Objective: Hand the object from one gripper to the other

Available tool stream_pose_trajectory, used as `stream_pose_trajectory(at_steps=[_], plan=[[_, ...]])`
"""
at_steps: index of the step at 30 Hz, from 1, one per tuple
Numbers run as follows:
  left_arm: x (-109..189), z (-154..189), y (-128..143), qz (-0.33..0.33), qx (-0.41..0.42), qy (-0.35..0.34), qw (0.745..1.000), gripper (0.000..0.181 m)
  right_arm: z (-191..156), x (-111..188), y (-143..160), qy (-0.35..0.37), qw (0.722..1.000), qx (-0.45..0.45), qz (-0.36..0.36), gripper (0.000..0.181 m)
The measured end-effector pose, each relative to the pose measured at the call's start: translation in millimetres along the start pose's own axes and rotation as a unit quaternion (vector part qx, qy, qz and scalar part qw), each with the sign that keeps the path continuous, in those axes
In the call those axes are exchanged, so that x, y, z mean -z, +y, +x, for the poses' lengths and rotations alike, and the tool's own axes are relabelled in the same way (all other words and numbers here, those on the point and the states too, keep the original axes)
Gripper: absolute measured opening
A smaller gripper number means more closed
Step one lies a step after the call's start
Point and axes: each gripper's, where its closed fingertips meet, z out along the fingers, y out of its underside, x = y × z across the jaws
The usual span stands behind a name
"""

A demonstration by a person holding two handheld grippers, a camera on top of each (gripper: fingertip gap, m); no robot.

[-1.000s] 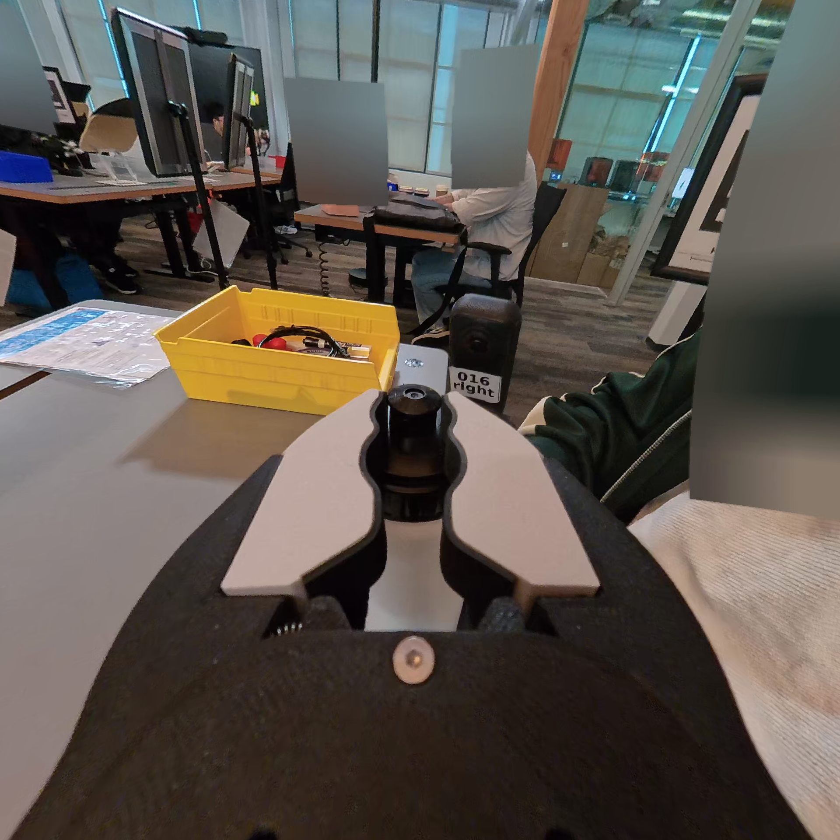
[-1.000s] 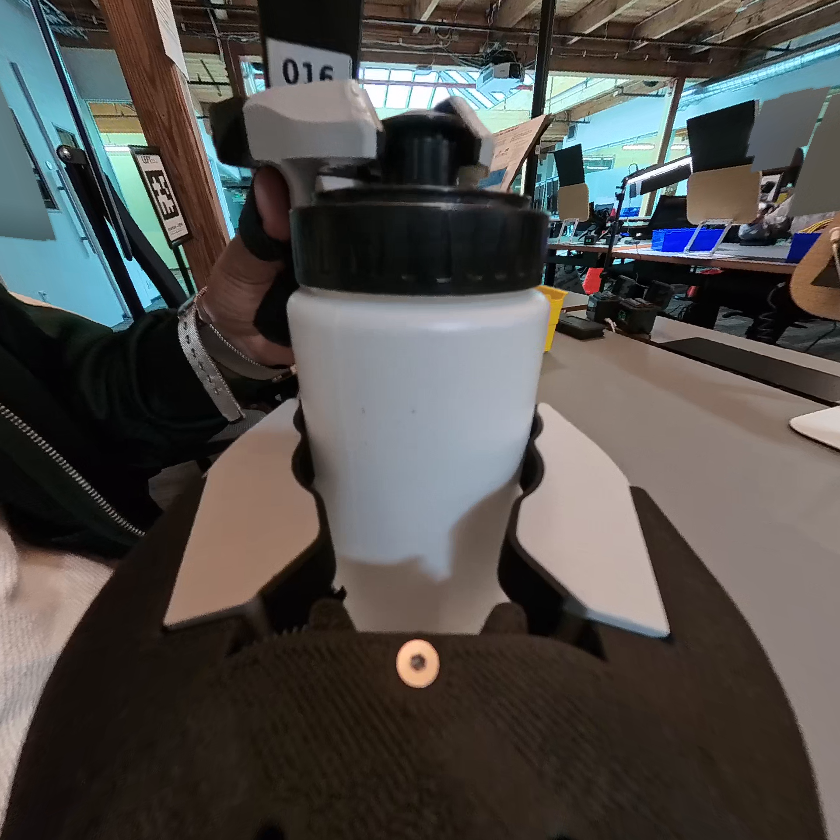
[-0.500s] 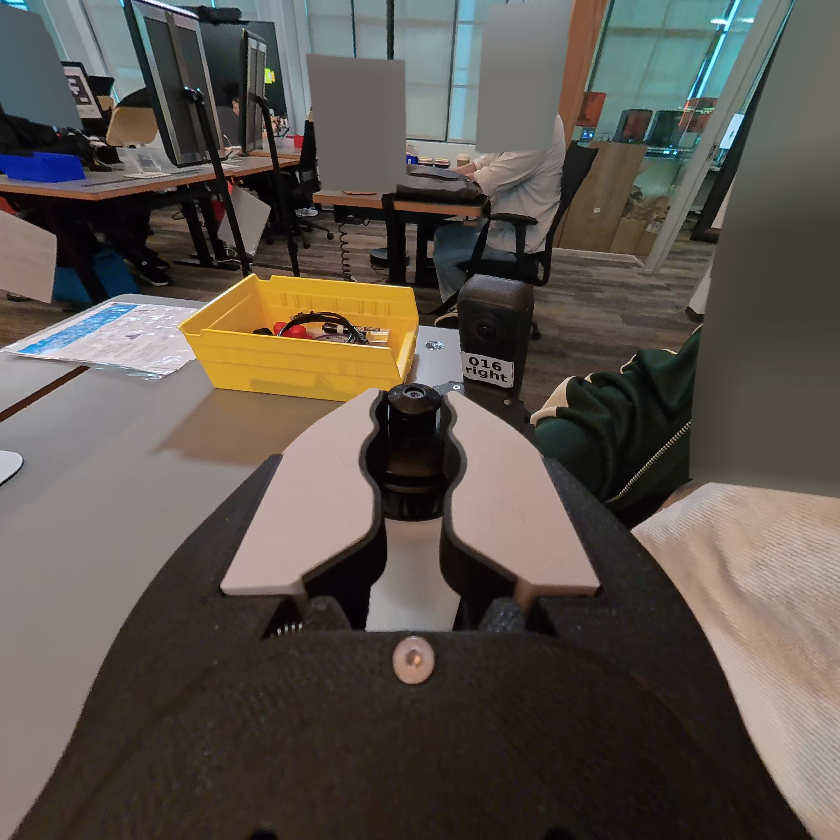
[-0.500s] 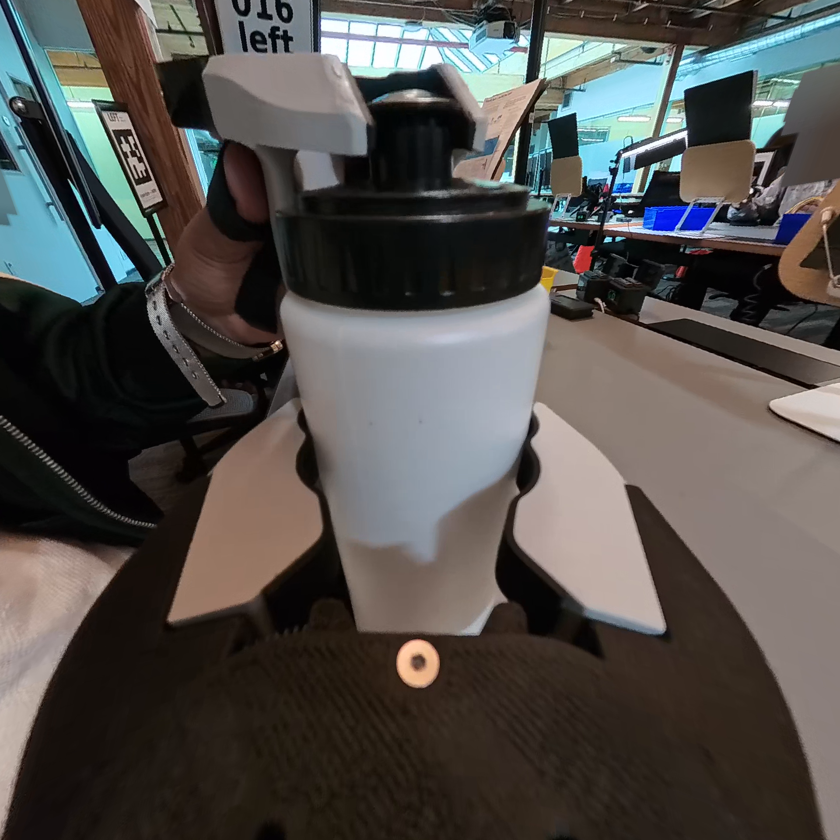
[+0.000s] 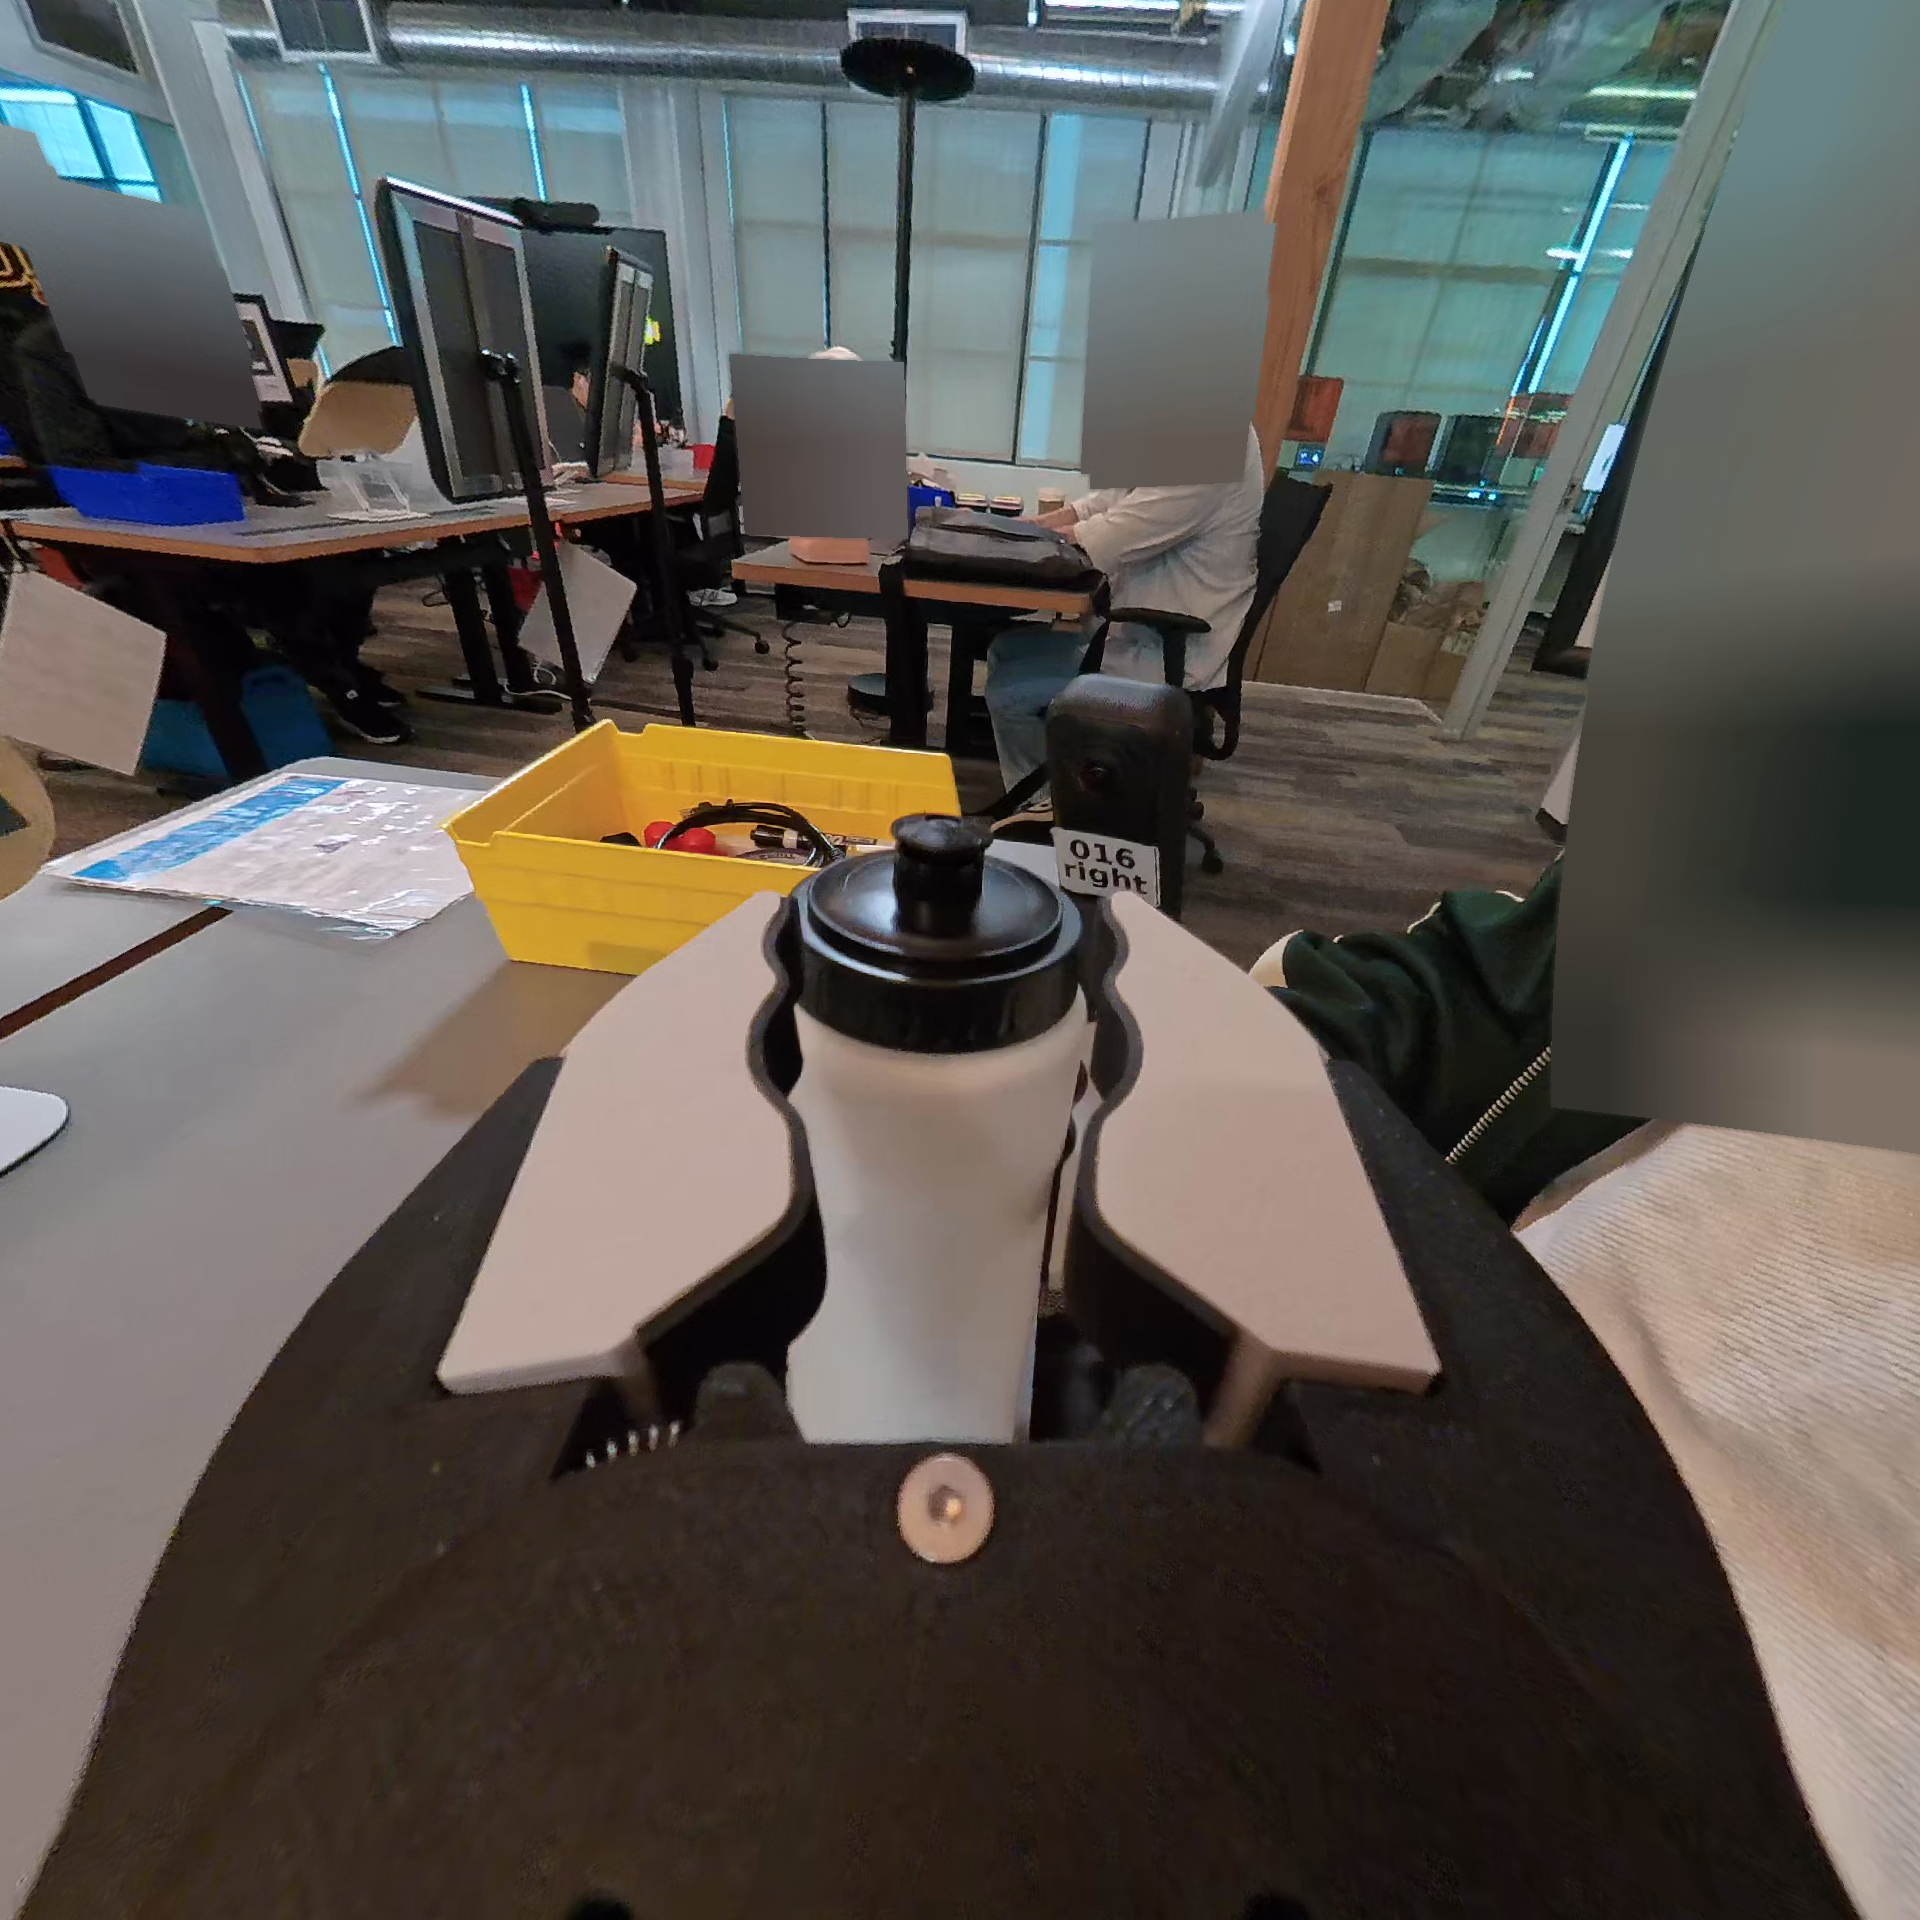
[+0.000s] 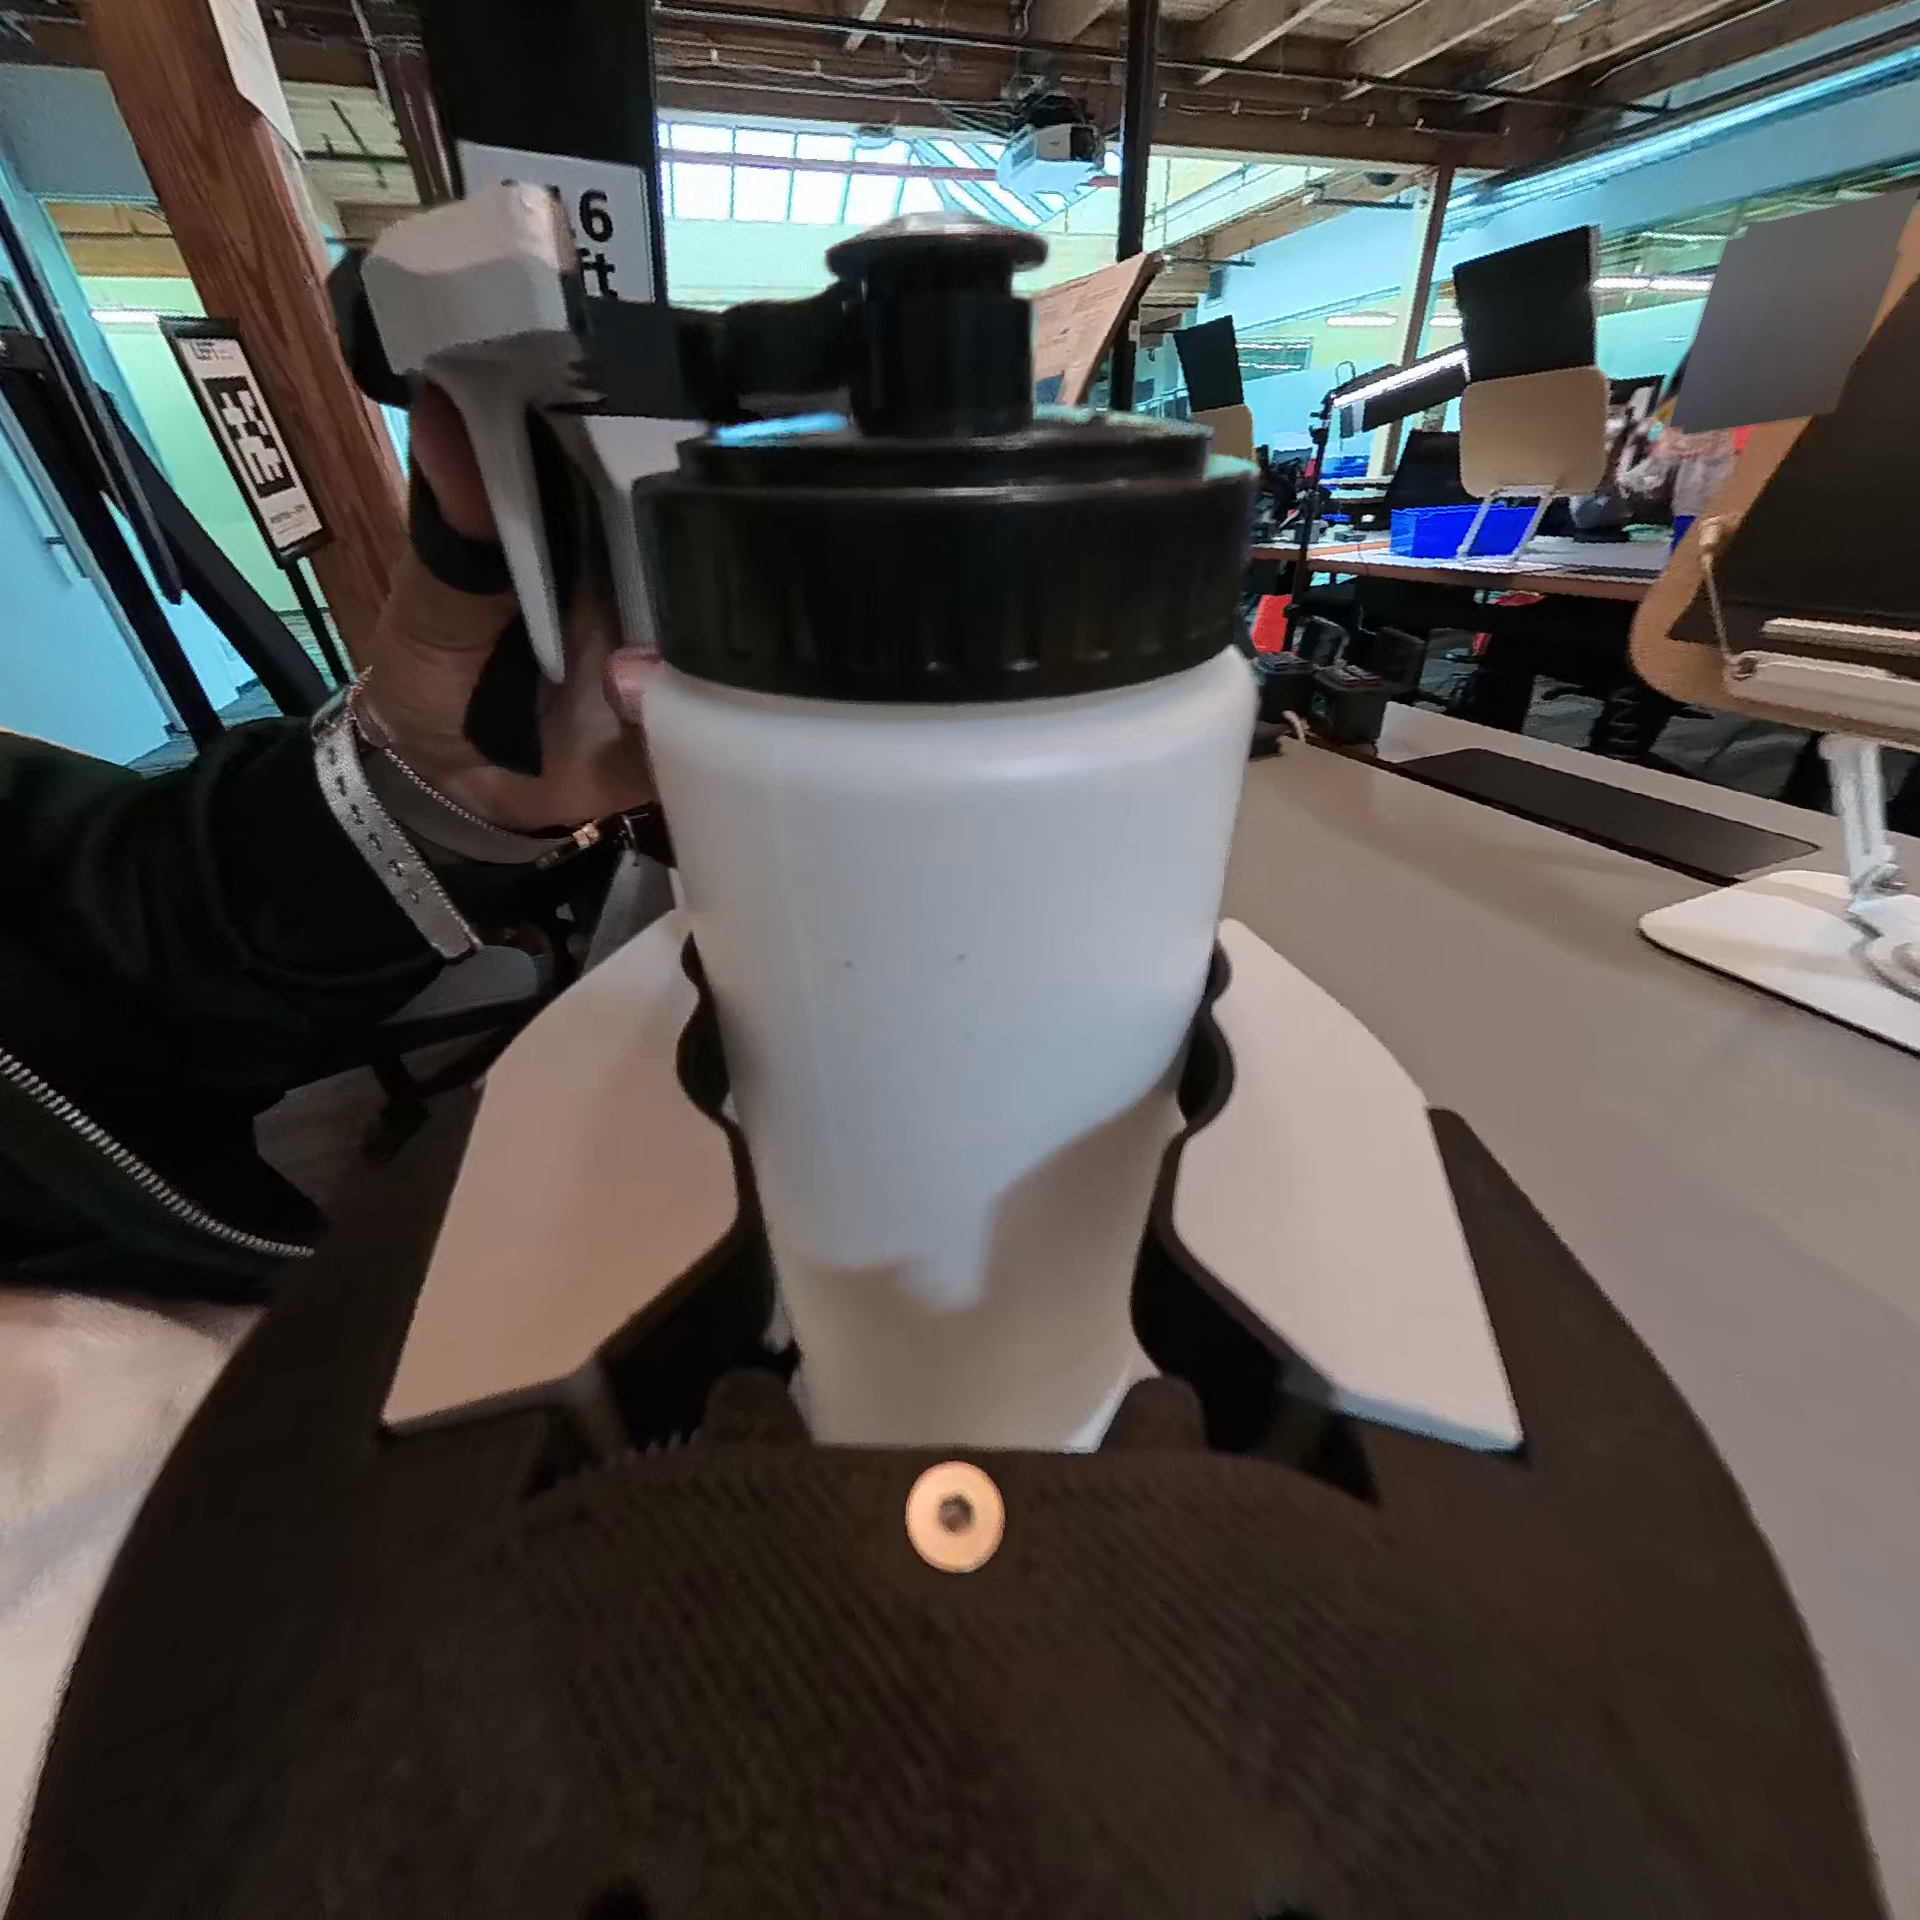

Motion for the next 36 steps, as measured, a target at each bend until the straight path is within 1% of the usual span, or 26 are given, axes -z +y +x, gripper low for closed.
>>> stream_pose_trajectory(at_steps=[2,5,8,11,14,16,19,22,27,30,33,36], plan=[[1,-6,4,-0.003,0.006,-0.002,1.000,0.056,6,3,-1,0.009,1.000,0.003,-0.002,0.088],[1,-16,17,-0.013,0.010,-0.002,1.000,0.061,15,8,-3,0.023,1.000,0.011,-0.003,0.088],[-1,-25,36,-0.023,0.019,0.012,0.999,0.070,22,13,-7,0.033,0.999,0.016,-0.001,0.088],[-6,-30,58,-0.030,0.049,0.039,0.998,0.081,26,17,-11,0.037,0.999,0.010,0.005,0.088],[-14,-28,85,-0.050,0.070,0.067,0.994,0.091,27,18,-15,0.033,0.999,-0.001,0.011,0.088],[-21,-24,101,-0.064,0.060,0.077,0.993,0.097,25,18,-16,0.028,1.000,-0.004,0.011,0.088],[-33,-15,122,-0.091,0.040,0.085,0.991,0.113,18,14,-15,0.016,1.000,-0.005,0.006,0.088],[-43,-10,136,-0.111,0.027,0.082,0.990,0.119,9,10,-13,0.004,1.000,-0.001,-0.002,0.088],[-50,-2,142,-0.106,0.032,0.088,0.990,0.119,-2,6,-15,-0.012,1.000,-0.005,-0.003,0.088],[-51,-2,137,-0.085,0.031,0.082,0.993,0.113,-5,5,-15,-0.016,1.000,-0.008,-0.003,0.088],[-50,2,135,-0.077,0.020,0.089,0.993,0.100,-5,4,-14,-0.015,1.000,-0.008,-0.004,0.088],[-50,2,134,-0.073,0.013,0.086,0.994,0.099,-5,5,-15,-0.016,1.000,-0.013,0.001,0.088]])
